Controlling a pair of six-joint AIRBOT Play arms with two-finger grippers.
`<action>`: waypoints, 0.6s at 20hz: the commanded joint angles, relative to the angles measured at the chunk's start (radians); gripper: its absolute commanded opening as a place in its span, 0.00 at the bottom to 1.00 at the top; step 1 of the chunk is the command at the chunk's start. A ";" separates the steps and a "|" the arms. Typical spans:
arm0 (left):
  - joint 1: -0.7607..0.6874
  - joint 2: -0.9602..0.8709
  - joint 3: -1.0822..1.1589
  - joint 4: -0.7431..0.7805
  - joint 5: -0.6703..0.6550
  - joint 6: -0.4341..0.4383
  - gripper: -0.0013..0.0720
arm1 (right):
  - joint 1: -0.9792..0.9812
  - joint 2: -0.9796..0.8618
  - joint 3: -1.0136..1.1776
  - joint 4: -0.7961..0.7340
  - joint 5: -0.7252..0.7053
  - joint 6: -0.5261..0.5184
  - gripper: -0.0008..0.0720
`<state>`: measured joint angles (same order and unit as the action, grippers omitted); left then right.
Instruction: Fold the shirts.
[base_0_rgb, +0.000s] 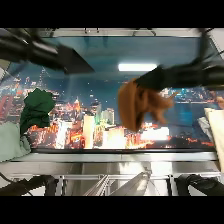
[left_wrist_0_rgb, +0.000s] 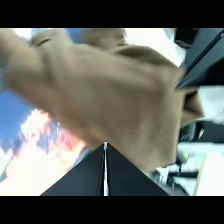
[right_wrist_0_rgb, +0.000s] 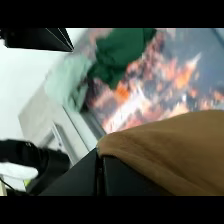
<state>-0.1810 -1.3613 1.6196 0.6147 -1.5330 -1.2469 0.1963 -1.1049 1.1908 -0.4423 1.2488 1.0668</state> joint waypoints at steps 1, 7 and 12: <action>-0.059 0.004 -0.218 0.171 0.023 0.001 0.04 | 0.145 -0.101 -0.121 -0.105 -0.109 0.023 0.17; -0.011 0.003 -0.476 0.188 0.058 0.001 0.99 | -0.019 -0.184 -0.132 -0.269 0.069 0.077 0.53; 0.048 0.003 -0.658 0.187 0.043 0.006 0.99 | -0.301 -0.151 -0.261 -0.562 0.048 0.207 0.83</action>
<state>-0.1612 -1.3579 1.0698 0.7944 -1.4891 -1.2461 0.0319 -1.2610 1.0000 -0.8291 1.3060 1.1969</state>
